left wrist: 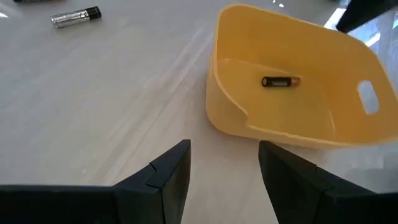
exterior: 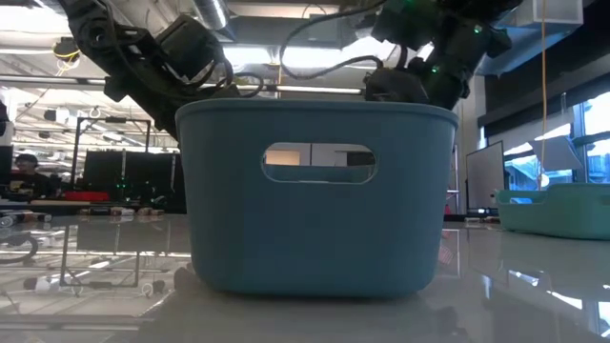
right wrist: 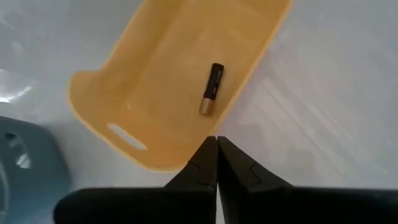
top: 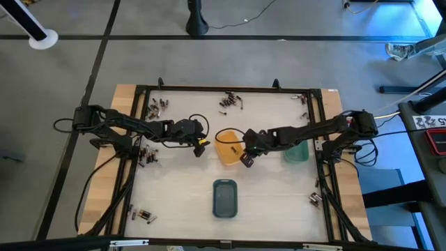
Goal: Sort batteries
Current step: Adjust the yellow bin
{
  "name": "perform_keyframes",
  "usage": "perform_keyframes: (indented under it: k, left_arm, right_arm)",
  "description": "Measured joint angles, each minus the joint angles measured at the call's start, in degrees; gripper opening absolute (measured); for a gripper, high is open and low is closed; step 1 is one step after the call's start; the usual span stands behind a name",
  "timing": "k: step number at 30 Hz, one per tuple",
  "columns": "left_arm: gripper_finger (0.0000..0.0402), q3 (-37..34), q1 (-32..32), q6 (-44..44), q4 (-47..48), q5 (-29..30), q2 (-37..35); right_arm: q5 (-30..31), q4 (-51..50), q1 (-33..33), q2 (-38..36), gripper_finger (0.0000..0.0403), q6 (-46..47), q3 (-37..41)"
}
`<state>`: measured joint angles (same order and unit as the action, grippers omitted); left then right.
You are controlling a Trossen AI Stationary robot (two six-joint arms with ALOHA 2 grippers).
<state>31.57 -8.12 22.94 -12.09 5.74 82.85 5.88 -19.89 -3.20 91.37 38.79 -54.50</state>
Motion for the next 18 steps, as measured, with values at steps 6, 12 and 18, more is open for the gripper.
perform_keyframes:
  k: [6,12,18]
  left_arm:
    - [0.0178,0.0,0.0,0.5,0.5,-0.1,0.0]
    - [0.0178,0.0,1.0,0.8,1.3,-0.2,0.0]
    - [0.0178,0.0,1.1,1.3,2.6,-0.3,-0.4]
  right_arm:
    - [-0.8,6.4,-0.8,2.7,0.0001,0.5,0.0]
    - [-1.6,7.2,-1.0,3.5,0.0000,0.5,0.0]
    - [-1.5,6.5,-1.0,0.6,0.0000,-0.7,0.0]
